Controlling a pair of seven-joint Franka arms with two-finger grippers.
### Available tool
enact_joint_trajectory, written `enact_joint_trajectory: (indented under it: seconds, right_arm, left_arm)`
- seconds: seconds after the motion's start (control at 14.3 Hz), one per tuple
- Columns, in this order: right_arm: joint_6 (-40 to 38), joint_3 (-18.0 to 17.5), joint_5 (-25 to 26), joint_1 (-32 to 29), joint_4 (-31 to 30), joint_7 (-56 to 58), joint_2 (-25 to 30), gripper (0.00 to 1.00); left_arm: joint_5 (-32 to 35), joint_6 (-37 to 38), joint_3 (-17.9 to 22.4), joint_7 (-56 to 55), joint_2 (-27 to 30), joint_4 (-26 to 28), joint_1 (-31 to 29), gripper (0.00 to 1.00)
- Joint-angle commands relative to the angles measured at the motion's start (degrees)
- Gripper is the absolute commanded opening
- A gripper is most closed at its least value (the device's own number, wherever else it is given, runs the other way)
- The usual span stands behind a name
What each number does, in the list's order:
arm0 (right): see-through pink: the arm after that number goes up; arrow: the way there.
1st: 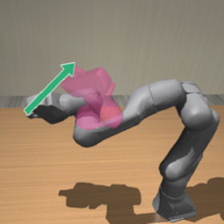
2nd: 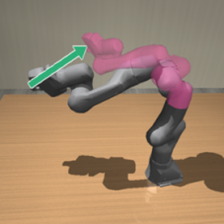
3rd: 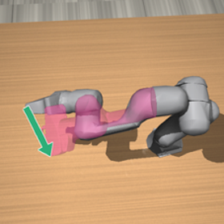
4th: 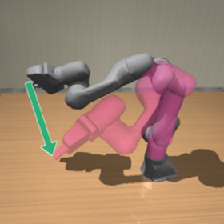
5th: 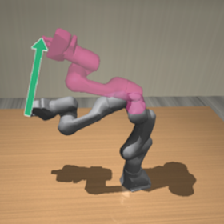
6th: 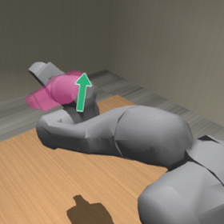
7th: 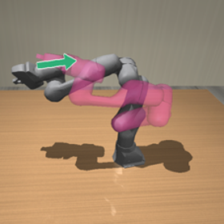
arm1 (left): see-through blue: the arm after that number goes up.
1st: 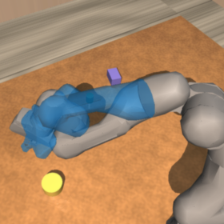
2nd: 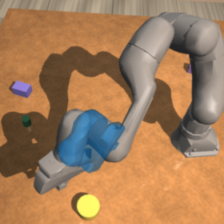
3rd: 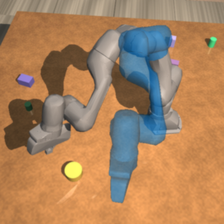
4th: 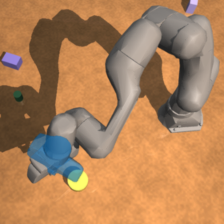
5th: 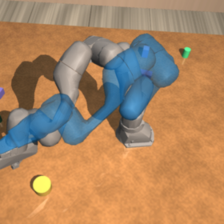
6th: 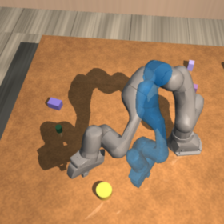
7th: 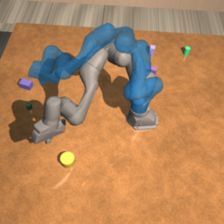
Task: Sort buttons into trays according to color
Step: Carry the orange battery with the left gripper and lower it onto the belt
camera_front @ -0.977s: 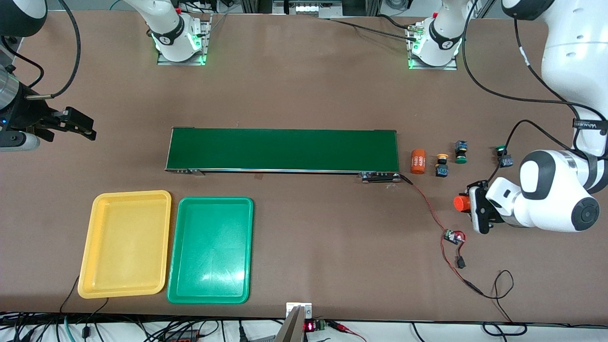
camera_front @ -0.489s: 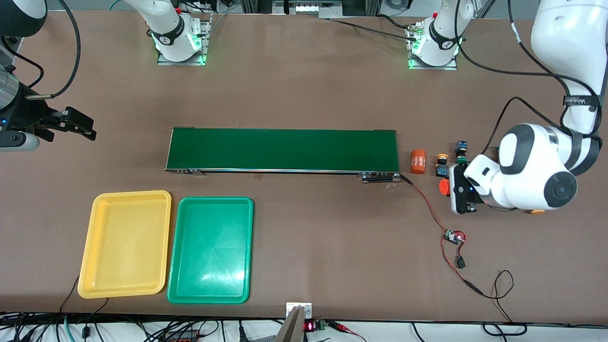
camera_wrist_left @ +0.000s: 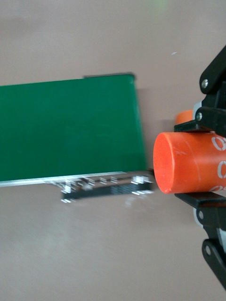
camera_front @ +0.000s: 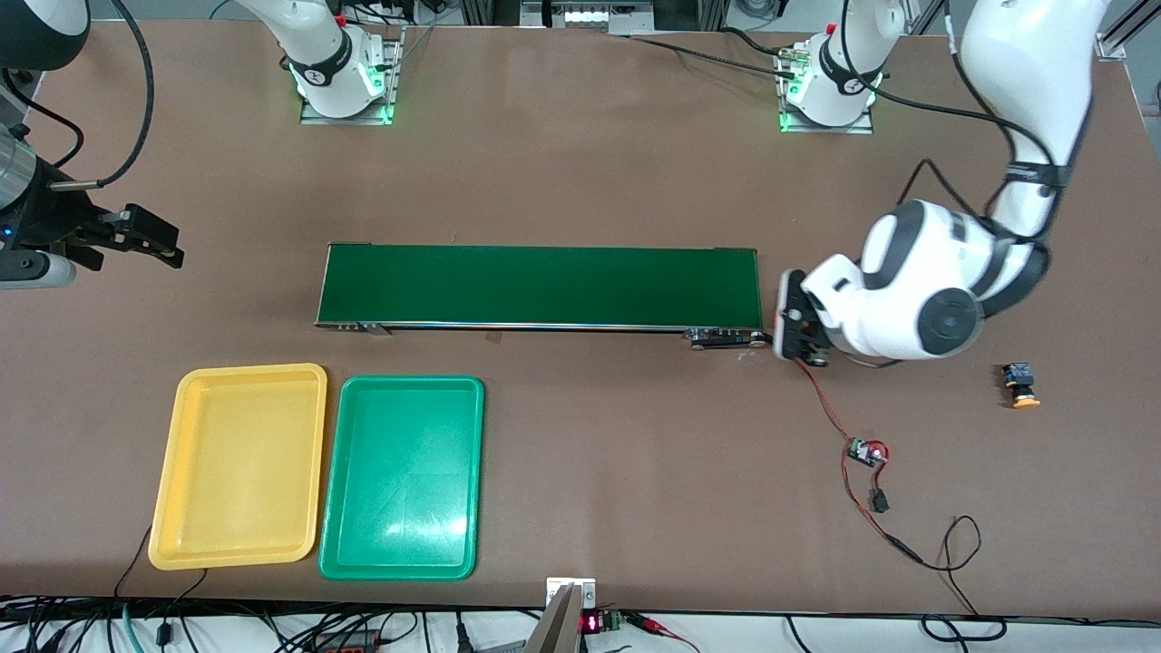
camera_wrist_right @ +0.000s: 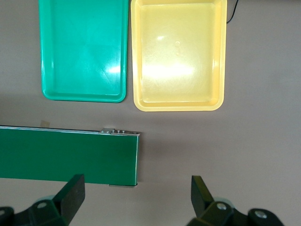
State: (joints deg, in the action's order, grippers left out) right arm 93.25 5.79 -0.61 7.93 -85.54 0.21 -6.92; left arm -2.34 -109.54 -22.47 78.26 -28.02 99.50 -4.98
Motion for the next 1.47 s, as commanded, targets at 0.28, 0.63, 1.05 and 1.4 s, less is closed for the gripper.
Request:
enact_joint_trajectory:
  seconds: [0.28, 0.63, 1.05, 1.4]
  right_arm:
    - [-0.4, -0.3, 0.4, -0.4, -0.1, 0.3, 0.3, 1.0]
    - [-0.4, -0.3, 0.4, -0.2, -0.1, 0.3, 0.3, 1.0]
    - [-0.4, -0.3, 0.4, -0.2, -0.1, 0.3, 0.3, 1.0]
    - [-0.4, -0.3, 0.4, -0.5, -0.1, 0.4, 0.3, 1.0]
  left_arm:
    - [-0.6, -7.8, -5.7, -3.2, 7.4, 12.0, -1.0, 0.0]
    - [-0.6, -13.2, -8.0, -3.5, 5.2, 12.6, -0.4, 0.02]
    - [-0.6, -15.2, -8.0, -2.8, 1.4, 12.7, 0.1, 0.13]
    - [-0.6, -14.5, -9.1, -3.1, 2.2, 12.2, 0.5, 1.0]
